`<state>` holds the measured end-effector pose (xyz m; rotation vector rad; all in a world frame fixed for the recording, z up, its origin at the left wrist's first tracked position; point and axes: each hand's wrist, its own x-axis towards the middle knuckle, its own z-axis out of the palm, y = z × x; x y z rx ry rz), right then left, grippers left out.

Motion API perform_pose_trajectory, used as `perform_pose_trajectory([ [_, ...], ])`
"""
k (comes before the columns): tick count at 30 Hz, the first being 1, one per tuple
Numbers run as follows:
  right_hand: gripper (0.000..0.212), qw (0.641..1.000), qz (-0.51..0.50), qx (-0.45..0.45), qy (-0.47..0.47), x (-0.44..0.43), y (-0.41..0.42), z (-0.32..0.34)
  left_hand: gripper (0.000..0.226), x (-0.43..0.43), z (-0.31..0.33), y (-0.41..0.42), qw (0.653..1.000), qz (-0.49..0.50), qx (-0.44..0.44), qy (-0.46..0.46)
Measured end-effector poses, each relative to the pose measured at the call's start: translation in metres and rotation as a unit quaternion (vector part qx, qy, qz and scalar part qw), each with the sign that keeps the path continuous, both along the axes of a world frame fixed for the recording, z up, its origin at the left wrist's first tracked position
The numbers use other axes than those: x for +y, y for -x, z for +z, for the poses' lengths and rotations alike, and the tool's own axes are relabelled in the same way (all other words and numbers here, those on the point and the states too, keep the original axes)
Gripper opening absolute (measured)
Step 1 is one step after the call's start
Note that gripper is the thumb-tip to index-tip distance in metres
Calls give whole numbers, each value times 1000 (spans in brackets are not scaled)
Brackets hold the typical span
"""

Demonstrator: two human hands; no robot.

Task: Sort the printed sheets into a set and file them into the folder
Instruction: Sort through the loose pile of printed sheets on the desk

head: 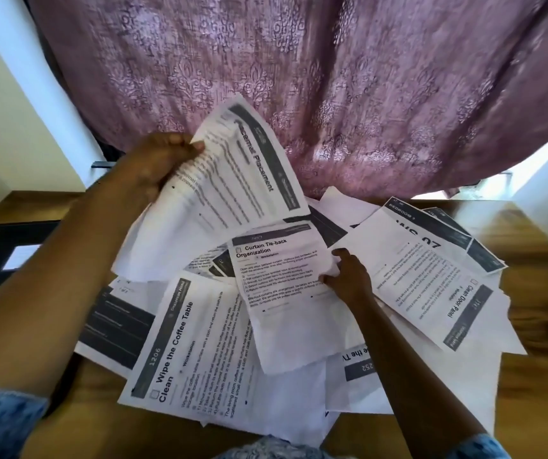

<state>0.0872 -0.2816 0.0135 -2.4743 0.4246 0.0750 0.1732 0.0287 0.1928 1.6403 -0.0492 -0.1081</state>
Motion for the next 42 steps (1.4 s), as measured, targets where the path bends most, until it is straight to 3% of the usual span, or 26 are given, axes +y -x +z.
perform_pose_trajectory([
  [2, 63, 1000, -10, -2, -28, 1, -1, 2, 9, -3, -11, -7, 997, 28, 41, 62],
  [7, 59, 994, -27, -21, -108, -1, 3, 1, 23, -10, -91, 3, 969, 83, 200, 122],
  [13, 49, 991, -33, -33, -122, 2, 14, 0, 26, 4, -84, 5, 934, 168, 173, 263],
  [17, 46, 993, -32, -41, -102, 7, 16, -4, 37, 17, -65, -4, 913, 159, 155, 341],
  [26, 42, 991, -38, -16, -127, -2, 10, -5, 26, 16, -71, 1, 898, 192, 176, 354],
  [29, 40, 992, -31, -9, -123, -3, 9, -9, 34, 25, -80, 7, 883, 202, 142, 399],
  [32, 38, 992, -26, -10, -121, -2, 8, -12, 23, 26, -87, 20, 885, 175, 91, 422],
  [34, 38, 992, -22, -18, -123, -2, 8, -13, 25, 20, -96, 32, 905, 163, 86, 383],
  [36, 39, 991, -20, -16, -131, -3, 7, -13, 30, 8, -113, 49, 921, 166, 134, 326],
  [39, 39, 990, -16, 7, -139, -7, 4, -12, 25, -17, -147, 72, 903, 177, 209, 330],
  [42, 34, 988, -21, 29, -151, -12, -2, -9, 29, -41, -171, 83, 935, 249, 199, 153],
])
